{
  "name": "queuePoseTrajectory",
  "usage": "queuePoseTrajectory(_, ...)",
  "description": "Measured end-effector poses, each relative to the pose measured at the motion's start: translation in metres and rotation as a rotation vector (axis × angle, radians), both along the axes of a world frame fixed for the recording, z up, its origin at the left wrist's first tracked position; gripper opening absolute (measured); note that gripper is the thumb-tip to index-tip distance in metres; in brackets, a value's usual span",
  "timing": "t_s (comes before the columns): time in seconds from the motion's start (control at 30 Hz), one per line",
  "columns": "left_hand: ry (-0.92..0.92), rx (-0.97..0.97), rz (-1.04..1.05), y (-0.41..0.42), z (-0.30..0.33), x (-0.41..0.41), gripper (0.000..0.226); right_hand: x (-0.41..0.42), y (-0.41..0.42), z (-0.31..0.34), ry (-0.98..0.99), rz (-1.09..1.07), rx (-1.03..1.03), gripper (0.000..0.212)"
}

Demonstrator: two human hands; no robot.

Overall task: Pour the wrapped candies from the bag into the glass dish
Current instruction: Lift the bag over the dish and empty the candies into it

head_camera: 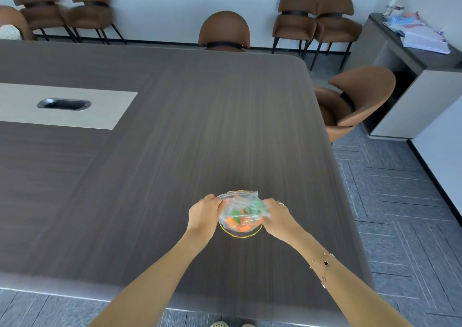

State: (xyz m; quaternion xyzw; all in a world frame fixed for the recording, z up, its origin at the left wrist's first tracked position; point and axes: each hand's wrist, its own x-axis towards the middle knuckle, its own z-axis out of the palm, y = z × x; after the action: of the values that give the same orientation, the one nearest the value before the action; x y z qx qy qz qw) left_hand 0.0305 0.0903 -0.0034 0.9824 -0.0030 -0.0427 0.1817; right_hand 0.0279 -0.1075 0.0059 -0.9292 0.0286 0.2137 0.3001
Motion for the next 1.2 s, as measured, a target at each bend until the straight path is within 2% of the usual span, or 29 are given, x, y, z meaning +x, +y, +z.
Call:
queuePoseTrajectory(0.07,-0.031,0.087,-0.053,0.001,0.001,0.006,0.024,0.001,-0.004,-0.001,-0.048,0.039,-0.064,0.028)
queuePoseTrajectory(0.13,-0.019,0.15,-0.116,0.001,0.004,0.011,0.015,0.002,-0.006,0.002,-0.096,0.075,-0.123,0.028)
queuePoseTrajectory(0.27,0.013,0.216,-0.199,0.001,0.014,0.017,0.012,0.007,-0.007,0.004,-0.17,0.097,-0.216,0.024)
queuePoseTrajectory(0.37,-0.044,0.151,-0.233,0.002,0.018,0.02,0.018,0.008,-0.005,0.006,-0.193,0.105,-0.21,0.023)
queuePoseTrajectory(0.43,-0.063,0.102,-0.268,0.006,0.017,0.02,0.03,0.008,-0.005,0.006,-0.202,0.103,-0.193,0.022)
queuePoseTrajectory(0.57,-0.04,0.103,-0.331,0.014,0.016,0.018,0.05,0.01,-0.008,0.007,-0.113,0.092,-0.054,0.008)
queuePoseTrajectory(0.67,-0.085,0.185,-0.344,0.022,0.011,0.021,0.058,0.007,-0.011,0.009,-0.021,0.092,0.009,0.024)
queuePoseTrajectory(0.73,-0.173,0.298,-0.38,0.025,0.006,0.023,0.048,0.008,-0.011,0.008,-0.065,0.148,-0.069,0.031)
queuePoseTrajectory(0.8,-0.247,0.395,-0.376,0.026,0.006,0.024,0.042,0.012,-0.009,0.008,-0.155,0.205,-0.154,0.027)
queuePoseTrajectory(0.9,-0.32,0.418,-0.329,0.026,0.01,0.03,0.044,0.019,-0.007,0.014,-0.253,0.192,-0.166,0.014)
queuePoseTrajectory(1.1,-0.416,0.38,-0.264,0.029,0.025,0.045,0.041,0.032,-0.004,0.029,-0.324,0.205,-0.157,0.02)
queuePoseTrajectory(1.2,-0.441,0.356,-0.23,0.032,0.029,0.055,0.042,0.038,-0.003,0.034,-0.353,0.203,-0.148,0.016)
